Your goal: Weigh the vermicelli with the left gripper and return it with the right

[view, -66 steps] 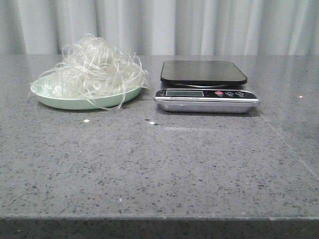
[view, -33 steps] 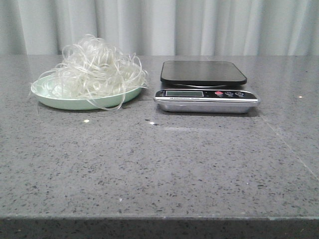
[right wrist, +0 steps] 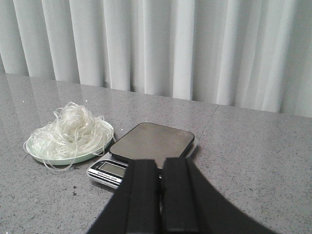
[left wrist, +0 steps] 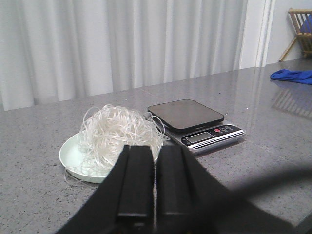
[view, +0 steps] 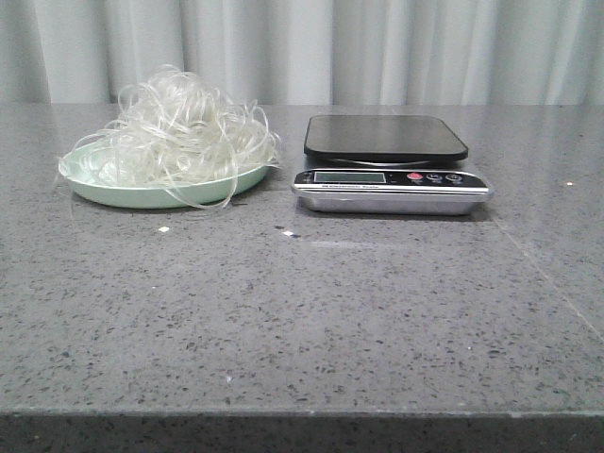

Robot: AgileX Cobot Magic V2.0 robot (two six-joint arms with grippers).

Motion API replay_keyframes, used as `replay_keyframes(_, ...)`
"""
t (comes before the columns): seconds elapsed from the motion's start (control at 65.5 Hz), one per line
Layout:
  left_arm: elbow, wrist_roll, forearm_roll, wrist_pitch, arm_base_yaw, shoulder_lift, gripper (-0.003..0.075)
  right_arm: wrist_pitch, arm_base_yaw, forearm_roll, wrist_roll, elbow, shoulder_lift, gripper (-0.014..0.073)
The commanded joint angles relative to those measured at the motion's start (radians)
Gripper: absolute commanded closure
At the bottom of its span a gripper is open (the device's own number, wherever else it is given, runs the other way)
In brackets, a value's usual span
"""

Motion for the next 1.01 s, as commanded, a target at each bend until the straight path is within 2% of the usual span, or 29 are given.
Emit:
replay_keyframes(0.0, -0.023, 0.001, -0.014, -0.080, 0.001, 0.001, 0.0574, -0.072, -0.007, -0.003, -0.002, -0.023, 0.012, 0.0427)
replay_keyframes(0.611, -0.001, 0.001, 0.005, -0.086, 0.022, 0.001, 0.0574, -0.072, -0.007, -0.003, -0.002, -0.023, 0.012, 0.0427)
replay_keyframes(0.733, 0.062, 0.001, 0.013, -0.128, 0.112, 0.001, 0.0574, -0.072, -0.007, -0.003, -0.002, -0.023, 0.012, 0.0427)
replay_keyframes(0.901, 0.233, 0.001, 0.013, -0.378, 0.312, -0.021, 0.0574, -0.072, -0.007, -0.003, -0.002, -0.023, 0.012, 0.0427)
replay_keyframes(0.992, 0.289, 0.001, 0.013, -0.450, 0.399, -0.021, 0.0574, -0.072, -0.007, -0.003, -0.002, -0.023, 0.013, 0.0427)
